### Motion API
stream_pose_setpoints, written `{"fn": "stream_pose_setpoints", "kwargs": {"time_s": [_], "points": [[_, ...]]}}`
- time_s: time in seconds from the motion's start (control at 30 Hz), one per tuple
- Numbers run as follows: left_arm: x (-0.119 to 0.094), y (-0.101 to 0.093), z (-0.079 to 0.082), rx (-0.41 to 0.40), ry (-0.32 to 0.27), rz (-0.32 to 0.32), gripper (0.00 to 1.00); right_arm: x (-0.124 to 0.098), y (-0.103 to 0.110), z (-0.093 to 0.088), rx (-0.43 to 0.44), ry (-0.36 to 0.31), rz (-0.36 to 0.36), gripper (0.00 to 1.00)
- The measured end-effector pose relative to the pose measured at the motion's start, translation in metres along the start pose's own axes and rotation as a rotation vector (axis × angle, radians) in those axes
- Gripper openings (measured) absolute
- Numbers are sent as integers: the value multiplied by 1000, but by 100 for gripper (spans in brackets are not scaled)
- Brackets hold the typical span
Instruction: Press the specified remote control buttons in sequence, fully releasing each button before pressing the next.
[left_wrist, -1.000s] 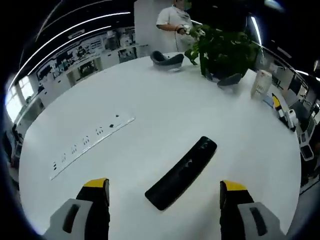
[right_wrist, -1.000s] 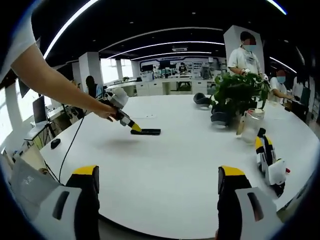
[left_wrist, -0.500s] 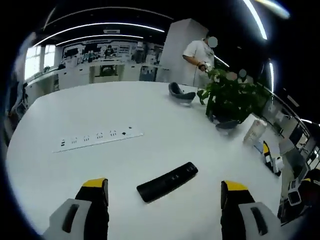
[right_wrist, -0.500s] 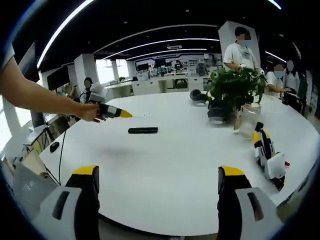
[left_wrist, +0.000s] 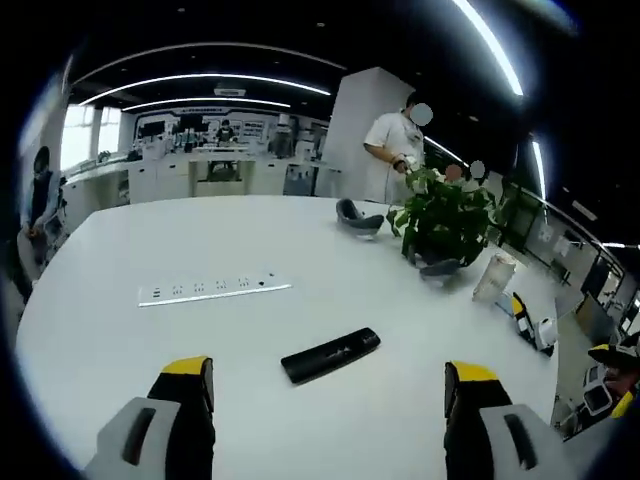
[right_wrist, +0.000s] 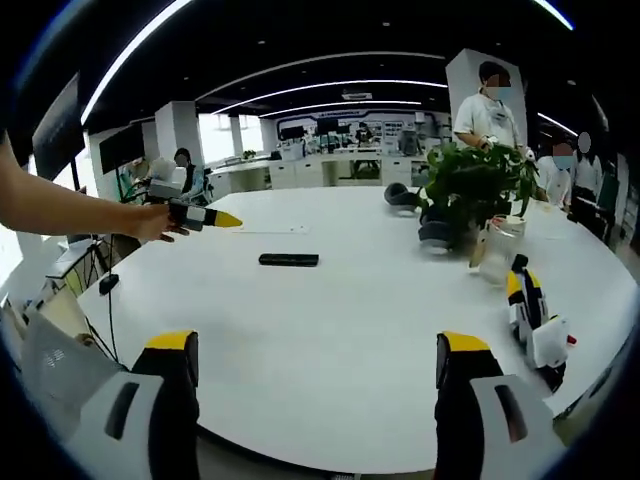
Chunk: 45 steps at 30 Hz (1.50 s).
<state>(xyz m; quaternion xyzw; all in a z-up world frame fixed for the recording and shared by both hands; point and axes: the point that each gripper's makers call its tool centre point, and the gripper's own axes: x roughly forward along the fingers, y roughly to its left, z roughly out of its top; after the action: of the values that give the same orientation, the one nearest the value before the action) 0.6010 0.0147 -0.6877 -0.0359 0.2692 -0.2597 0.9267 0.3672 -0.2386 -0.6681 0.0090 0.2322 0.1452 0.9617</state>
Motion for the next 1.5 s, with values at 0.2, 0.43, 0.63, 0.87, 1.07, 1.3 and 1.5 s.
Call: {"fn": "stream_pose_setpoints", "kwargs": {"time_s": [0.2, 0.43, 0.63, 0.87, 1.07, 1.3, 1.5], "points": [[-25, -5, 9, 14, -67, 22, 99, 0, 0, 1, 9, -5, 1, 100], [-54, -16, 4, 1, -115, 38, 100, -2, 0, 5, 4, -26, -1, 100], [-80, -25, 0, -15, -154, 56, 100, -1, 2, 4, -4, -24, 6, 100], [-116, -27, 1, -54, -225, 65, 100, 0, 5, 4, -21, -14, 14, 100], [-144, -42, -1, -65, -285, 69, 100, -1, 8, 6, -9, -20, 26, 100], [-175, -57, -10, -15, -332, 95, 100, -1, 12, 6, -25, -19, 36, 100], [-198, -57, -21, -25, -362, 137, 100, -1, 14, 6, -10, -21, 50, 100]]}}
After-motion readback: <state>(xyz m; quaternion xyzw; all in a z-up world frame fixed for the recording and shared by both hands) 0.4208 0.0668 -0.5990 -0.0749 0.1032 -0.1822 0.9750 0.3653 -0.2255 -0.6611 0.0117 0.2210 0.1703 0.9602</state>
